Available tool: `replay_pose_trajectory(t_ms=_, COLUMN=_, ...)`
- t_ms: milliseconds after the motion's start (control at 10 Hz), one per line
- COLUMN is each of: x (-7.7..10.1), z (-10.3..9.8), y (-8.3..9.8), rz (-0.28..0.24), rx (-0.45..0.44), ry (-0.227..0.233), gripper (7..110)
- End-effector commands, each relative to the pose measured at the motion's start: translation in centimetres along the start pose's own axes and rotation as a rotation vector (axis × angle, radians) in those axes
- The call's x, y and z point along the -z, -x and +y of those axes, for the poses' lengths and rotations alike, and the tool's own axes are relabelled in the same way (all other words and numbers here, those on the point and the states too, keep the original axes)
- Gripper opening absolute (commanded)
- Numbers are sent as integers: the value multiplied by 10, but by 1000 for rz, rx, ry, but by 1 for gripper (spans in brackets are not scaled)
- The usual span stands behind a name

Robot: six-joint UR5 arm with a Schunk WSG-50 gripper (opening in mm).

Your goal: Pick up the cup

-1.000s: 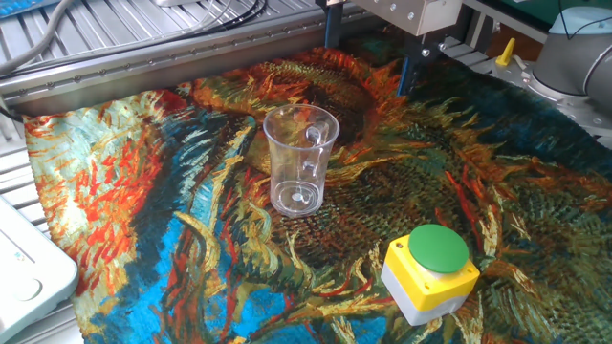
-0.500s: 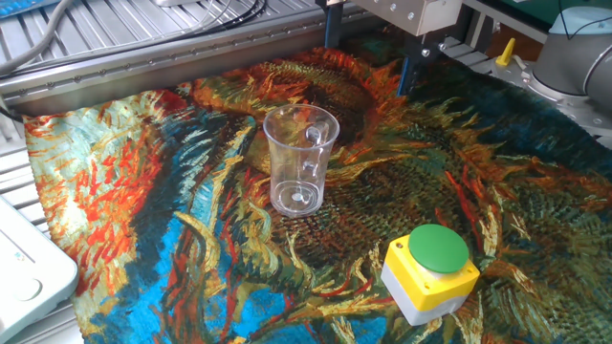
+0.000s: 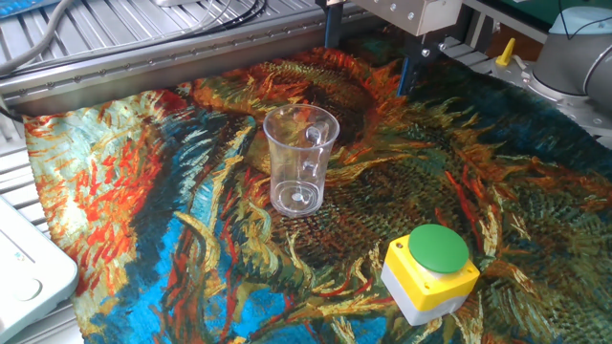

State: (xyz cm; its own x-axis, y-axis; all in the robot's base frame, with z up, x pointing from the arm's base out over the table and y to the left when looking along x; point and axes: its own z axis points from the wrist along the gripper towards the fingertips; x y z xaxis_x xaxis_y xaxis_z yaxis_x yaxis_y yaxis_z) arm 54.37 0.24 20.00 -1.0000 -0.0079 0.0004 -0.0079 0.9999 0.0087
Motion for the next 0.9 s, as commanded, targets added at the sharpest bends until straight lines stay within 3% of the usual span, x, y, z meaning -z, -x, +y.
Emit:
replay_pose_trajectory(t_ms=0, x=0, z=6, y=6, rz=-23, rx=-33, ry=16, gripper=109)
replay_pose_trajectory(t_ms=100, x=0, z=6, y=5, rz=-22, rx=-36, ry=16, gripper=7)
replay_pose_trajectory(t_ms=800, x=-1, z=4, y=6, rz=-26, rx=-35, ry=6, gripper=7)
